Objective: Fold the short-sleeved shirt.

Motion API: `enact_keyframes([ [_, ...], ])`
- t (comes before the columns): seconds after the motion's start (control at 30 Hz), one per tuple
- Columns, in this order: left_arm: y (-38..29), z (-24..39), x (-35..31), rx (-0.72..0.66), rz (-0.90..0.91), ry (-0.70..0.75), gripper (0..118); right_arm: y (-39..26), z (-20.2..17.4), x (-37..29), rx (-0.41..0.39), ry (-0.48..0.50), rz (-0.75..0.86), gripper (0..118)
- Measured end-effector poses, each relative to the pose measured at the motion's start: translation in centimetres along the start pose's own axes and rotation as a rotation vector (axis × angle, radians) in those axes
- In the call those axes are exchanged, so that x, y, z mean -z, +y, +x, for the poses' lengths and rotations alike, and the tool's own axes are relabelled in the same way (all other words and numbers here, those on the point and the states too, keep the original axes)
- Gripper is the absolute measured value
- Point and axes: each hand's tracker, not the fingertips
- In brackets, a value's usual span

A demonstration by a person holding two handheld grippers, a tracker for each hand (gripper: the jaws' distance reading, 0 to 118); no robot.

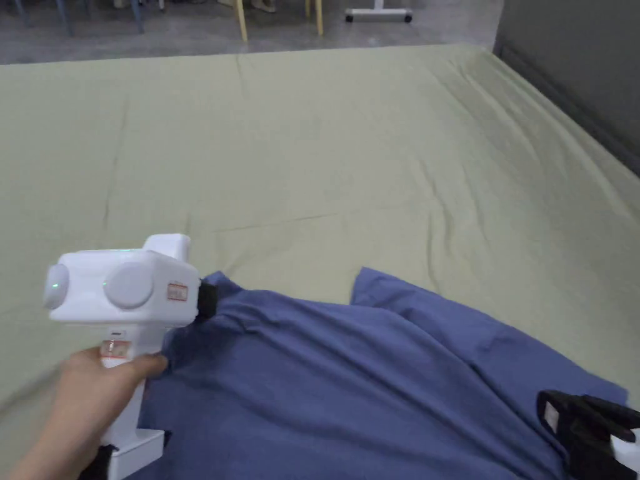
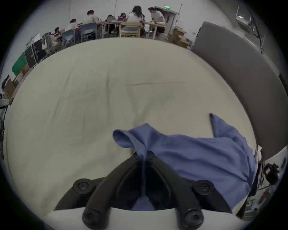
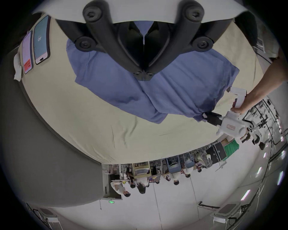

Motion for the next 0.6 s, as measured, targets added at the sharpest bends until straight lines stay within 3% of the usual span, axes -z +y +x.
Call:
enact_keyframes([
  [0.13,-2.7,1.2,-8.7,-0.053,0.134,-0.108,1,3.1,1.0,-1.0,0.004,0.016,0.049,4],
  [0.17,-3.7,1.4,-10.7,-0.064,0.168,-0.125,1,4.8,1.4,-0.6,0.010,-0.016,0.039,27],
  [0.23,-5.4,2.0,-13.9,-0.081,0.212,-0.110,1,7.5,2.7,2.4,0.050,0.018,-0.081,118],
  [0.27,-6.3,2.2,-15.1,-0.094,0.238,-0.107,1,8.2,3.6,4.2,0.036,0.031,-0.035,118],
  [0.33,-7.8,2.6,-16.6,-0.115,0.242,-0.103,1,10.4,4.3,9.2,0.089,-0.002,-0.193,118],
  [0.43,-9.6,3.0,-16.8,-0.159,0.228,-0.119,1,10.6,5.5,16.9,0.064,-0.057,-0.385,118],
  [0.47,-9.5,3.3,-16.4,-0.160,0.222,-0.109,1,10.0,5.6,19.0,0.071,-0.104,-0.437,111],
  [0.5,-9.7,3.5,-15.9,-0.162,0.212,-0.091,1,9.6,5.6,20.7,0.076,-0.109,-0.474,90],
  [0.53,-9.7,3.6,-15.5,-0.161,0.196,-0.074,1,9.2,5.4,21.7,0.082,-0.097,-0.498,48],
  [0.57,-9.8,3.6,-15.1,-0.161,0.188,-0.062,1,8.5,5.2,22.3,0.076,-0.092,-0.549,31],
  [0.6,-9.6,3.4,-14.5,-0.173,0.188,-0.071,1,7.8,4.8,22.5,0.059,-0.116,-0.568,31],
])
